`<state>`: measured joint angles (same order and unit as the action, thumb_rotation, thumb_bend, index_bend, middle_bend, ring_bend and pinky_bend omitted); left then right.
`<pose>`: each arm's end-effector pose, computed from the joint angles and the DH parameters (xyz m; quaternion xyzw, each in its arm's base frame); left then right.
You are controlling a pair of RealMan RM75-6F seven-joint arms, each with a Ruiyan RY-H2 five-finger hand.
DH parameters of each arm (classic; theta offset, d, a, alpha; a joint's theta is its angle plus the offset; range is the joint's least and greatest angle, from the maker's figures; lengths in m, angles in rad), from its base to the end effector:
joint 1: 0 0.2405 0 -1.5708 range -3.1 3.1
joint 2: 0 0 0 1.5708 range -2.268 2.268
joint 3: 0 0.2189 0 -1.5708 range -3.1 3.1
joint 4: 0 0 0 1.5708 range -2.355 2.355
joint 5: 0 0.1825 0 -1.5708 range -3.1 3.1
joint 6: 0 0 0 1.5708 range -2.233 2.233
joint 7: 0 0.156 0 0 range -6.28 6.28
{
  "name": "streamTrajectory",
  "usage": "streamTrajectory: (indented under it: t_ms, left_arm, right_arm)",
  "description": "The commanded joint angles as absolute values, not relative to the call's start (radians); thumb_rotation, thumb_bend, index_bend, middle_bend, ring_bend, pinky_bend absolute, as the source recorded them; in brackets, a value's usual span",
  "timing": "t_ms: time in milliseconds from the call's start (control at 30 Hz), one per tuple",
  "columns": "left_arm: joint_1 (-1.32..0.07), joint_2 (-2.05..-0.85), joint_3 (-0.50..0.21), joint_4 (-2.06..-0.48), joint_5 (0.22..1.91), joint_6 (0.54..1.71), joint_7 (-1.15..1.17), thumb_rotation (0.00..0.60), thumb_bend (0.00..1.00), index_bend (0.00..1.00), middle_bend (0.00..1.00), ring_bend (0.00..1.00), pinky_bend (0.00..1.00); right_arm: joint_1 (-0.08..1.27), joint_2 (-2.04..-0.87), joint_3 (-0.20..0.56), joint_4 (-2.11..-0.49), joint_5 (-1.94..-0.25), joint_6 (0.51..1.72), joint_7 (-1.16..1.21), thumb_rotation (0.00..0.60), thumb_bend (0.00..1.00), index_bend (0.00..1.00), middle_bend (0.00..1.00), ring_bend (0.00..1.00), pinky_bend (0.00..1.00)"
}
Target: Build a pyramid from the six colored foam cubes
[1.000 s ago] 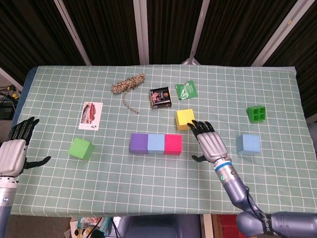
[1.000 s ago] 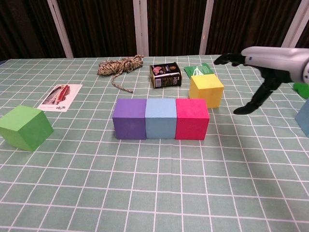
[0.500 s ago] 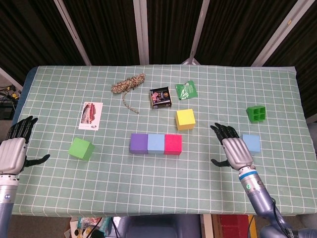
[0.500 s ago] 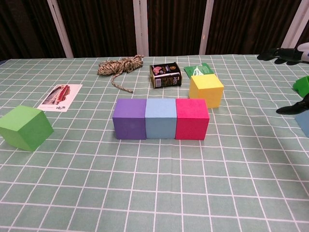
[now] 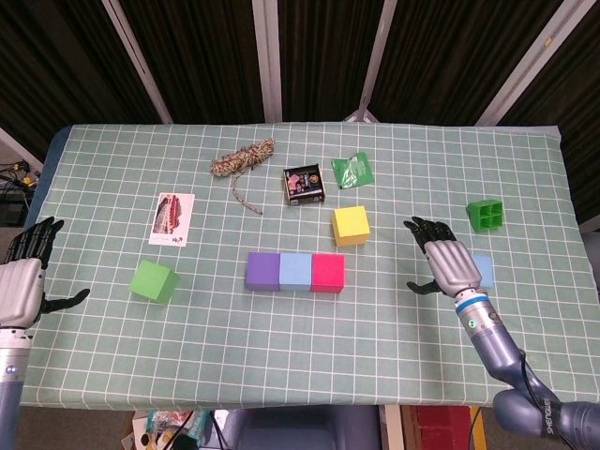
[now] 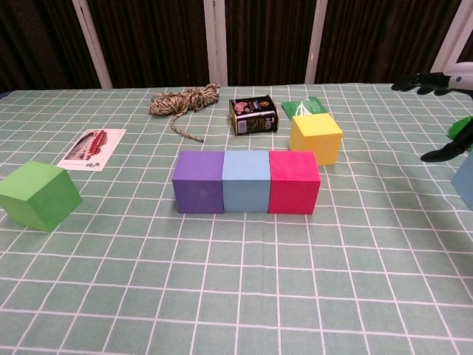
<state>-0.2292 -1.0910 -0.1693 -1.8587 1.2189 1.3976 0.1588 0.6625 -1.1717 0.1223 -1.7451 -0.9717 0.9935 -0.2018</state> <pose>-0.2258 0.2360 0.1704 -0.5420 -0.4332 -0.4104 0.5917 -0.1714 -0.3124 0.0951 0.6769 -0.4628 0.3415 0.4594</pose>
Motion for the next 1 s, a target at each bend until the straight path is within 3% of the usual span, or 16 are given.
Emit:
streamTrajectory:
  t_ms: [33,633,1000]
  left_arm:
    - [-0.229,-1.09,-0.17,-1.857,1.216,1.395,0.156,0.6,0.1,0.0,0.02,0.0,0.0]
    - [-0.231,-1.086,-0.173,-1.86,1.213,1.388,0.145,0.6,0.1,0.0,0.02,0.0,0.0]
    - [-0.231,-1.086,-0.174,-1.854,1.205,1.382,0.137,0.6,0.1,0.0,0.02,0.0,0.0]
  right_arm:
    - [0.698,-1.193,0.137,-1.706,-0.942,0.95,-0.231,0.6,0.21,0.0,0.0,0.0,0.0]
    - [0.895,-1.304,0.207,-1.346,-0.978,0.656,-0.188,0.6,0.21,0.0,0.06,0.07,0.01]
    - [0.945,-1.364,0.207,-1.255,-0.951,0.602,-0.188,0.6,0.21,0.0,0.06,0.07,0.01]
